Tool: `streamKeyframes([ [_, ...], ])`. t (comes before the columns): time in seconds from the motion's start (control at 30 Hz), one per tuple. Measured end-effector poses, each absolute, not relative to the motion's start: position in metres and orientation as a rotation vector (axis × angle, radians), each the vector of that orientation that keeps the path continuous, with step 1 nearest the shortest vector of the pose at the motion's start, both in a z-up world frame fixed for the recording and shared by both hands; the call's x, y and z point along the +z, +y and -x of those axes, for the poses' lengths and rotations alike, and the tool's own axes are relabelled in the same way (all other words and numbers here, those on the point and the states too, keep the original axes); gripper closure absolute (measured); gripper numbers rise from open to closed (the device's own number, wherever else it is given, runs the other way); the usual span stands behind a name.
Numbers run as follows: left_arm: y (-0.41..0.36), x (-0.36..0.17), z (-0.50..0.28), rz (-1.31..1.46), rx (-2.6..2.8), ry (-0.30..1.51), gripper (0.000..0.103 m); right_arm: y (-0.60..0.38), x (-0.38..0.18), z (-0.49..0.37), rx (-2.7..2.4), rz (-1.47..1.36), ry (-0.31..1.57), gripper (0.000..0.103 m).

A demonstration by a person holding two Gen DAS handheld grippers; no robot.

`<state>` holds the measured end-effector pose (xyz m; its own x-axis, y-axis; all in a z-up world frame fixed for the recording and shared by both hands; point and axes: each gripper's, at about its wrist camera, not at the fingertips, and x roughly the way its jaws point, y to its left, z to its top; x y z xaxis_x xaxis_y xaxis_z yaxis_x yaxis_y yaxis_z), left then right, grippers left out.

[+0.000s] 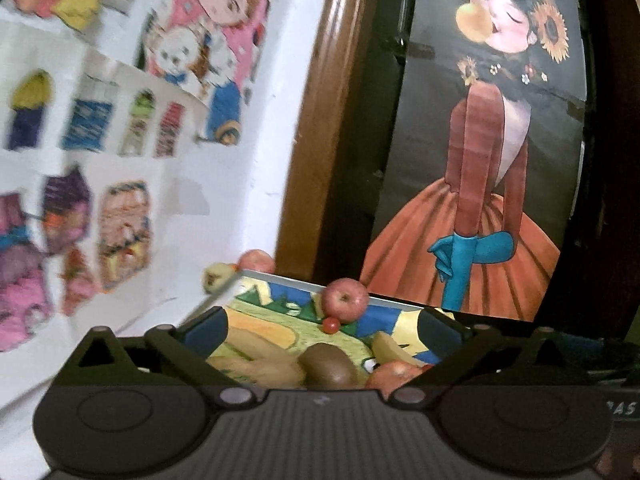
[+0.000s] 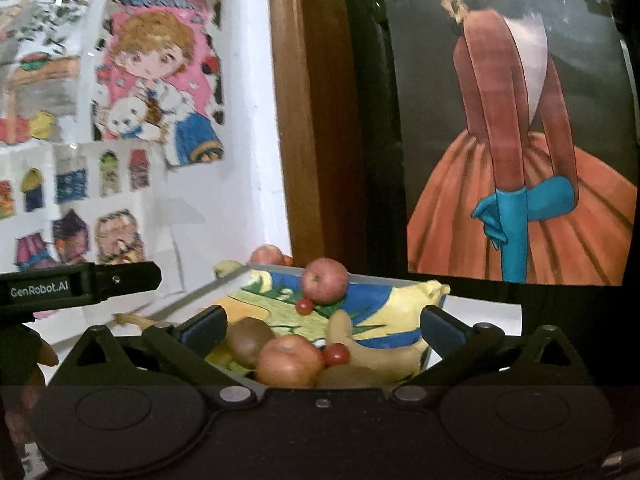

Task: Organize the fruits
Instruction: 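Open both tools and withdraw them back from the tray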

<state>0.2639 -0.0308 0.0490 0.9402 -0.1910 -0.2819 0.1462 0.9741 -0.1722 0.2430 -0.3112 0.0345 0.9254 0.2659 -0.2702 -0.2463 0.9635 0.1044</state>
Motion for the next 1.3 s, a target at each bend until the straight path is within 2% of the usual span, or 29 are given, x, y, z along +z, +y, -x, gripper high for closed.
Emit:
streamKeyframes([
  [0.23, 0.007, 0.061, -0.195, 0.099, -0.136, 0.291, 0.0, -0.292, 0.048, -0.177, 0.287, -0.083, 0.266, 0.001],
  [0.6, 0.057, 0.059, -0.115, 0.051, -0.089, 0.361, 0.0, -0.247, 0.035, -0.105, 0.293, -0.104, 0.383, 0.001],
  [1.0, 0.081, 0.054, -0.091, -0.008, -0.088, 0.411, 0.0, -0.218, 0.03, -0.082, 0.283, -0.022, 0.449, 0.001],
  [1.3, 0.09, 0.102, -0.095, -0.173, -0.06, 0.345, 0.0, -0.185, 0.081, -0.102, 0.379, 0.065, 0.383, 0.001],
])
